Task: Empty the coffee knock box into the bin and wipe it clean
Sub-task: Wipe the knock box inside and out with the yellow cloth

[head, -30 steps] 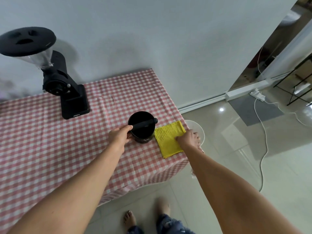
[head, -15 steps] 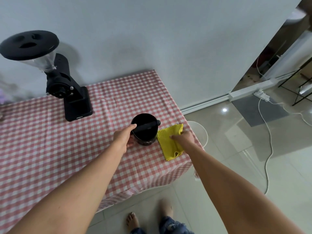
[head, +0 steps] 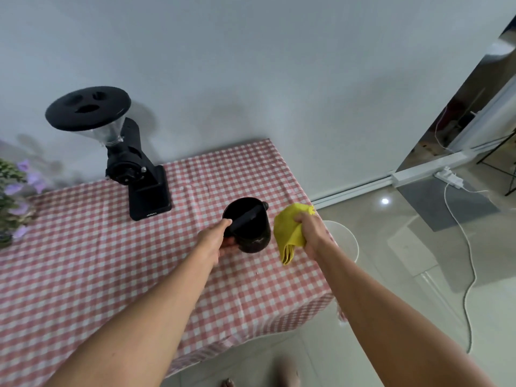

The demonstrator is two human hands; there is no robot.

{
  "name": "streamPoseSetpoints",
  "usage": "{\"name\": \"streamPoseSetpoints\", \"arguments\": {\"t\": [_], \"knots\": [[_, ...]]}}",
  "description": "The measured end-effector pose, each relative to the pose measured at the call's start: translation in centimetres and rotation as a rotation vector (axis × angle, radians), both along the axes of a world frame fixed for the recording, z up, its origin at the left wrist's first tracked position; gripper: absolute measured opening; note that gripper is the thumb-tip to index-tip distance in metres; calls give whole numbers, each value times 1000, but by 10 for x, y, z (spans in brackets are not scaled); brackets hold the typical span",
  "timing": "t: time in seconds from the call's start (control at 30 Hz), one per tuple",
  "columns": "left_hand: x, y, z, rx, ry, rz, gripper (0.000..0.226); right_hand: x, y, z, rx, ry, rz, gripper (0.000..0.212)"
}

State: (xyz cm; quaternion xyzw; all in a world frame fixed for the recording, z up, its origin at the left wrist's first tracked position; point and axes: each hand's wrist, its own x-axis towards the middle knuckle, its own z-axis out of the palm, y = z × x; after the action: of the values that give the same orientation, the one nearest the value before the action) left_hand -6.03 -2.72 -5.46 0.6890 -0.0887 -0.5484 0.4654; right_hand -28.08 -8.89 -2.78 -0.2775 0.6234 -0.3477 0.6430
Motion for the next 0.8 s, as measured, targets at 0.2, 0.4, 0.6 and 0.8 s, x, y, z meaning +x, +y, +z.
{"name": "streamPoseSetpoints", "arguments": {"t": [0.2, 0.4, 0.6, 0.8], "knots": [[-1, -9, 17, -60, 98, 32, 28, 35, 7, 22, -142, 67, 167, 13], [0, -10, 27, -88, 32, 8, 31, 59, 33, 25, -381, 94, 385, 61], [6, -9, 35, -112, 13, -63, 31, 63, 18, 35, -359, 54, 366, 66], [-6, -14, 47, -118, 43, 46, 30, 71, 34, 29, -767, 507, 518, 69]]}}
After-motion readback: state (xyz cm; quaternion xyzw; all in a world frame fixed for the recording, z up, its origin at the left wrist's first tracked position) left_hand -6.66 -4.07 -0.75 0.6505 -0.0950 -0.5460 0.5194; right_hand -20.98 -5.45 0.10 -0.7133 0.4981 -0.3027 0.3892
